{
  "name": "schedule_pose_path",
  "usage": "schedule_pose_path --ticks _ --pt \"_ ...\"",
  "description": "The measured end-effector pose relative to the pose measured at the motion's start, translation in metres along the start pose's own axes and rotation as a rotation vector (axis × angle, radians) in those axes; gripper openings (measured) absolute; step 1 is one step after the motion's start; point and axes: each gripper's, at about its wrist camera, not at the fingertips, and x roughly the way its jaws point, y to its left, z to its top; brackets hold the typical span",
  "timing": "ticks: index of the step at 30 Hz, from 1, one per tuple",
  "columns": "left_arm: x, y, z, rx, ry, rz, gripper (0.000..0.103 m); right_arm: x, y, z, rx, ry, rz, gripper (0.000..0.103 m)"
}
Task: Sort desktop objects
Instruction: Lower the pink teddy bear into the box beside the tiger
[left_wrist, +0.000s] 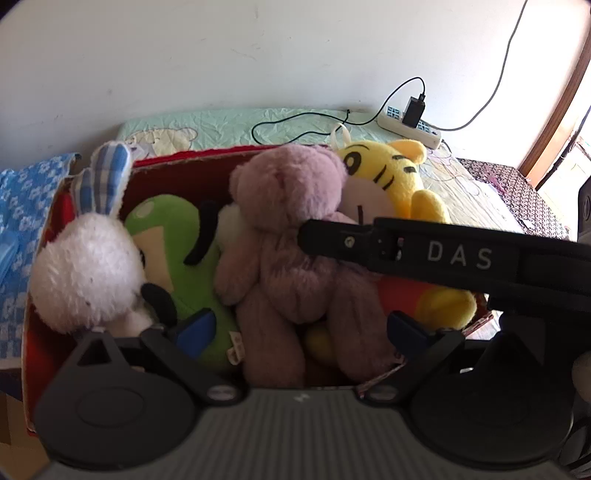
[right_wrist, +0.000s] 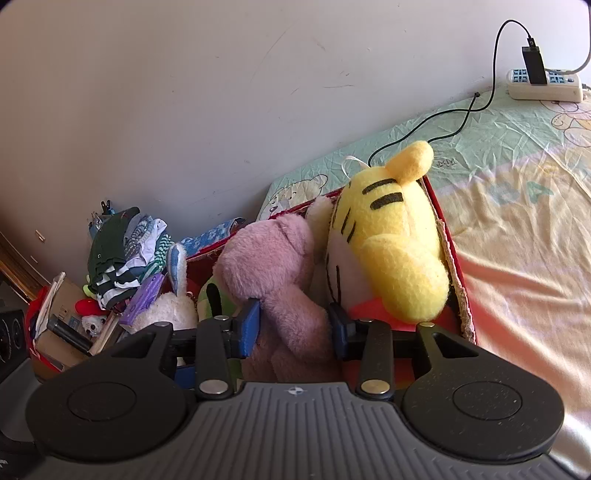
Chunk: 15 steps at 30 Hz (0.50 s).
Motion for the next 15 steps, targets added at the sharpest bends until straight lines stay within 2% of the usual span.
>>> schedule_pose_path --ticks 15 --pt "0.0063 -0.0064 0.0014 0.004 0.029 0.026 0.102 0.0012 0.0022 -0.0026 -0.063 -0.006 -0.013 0.046"
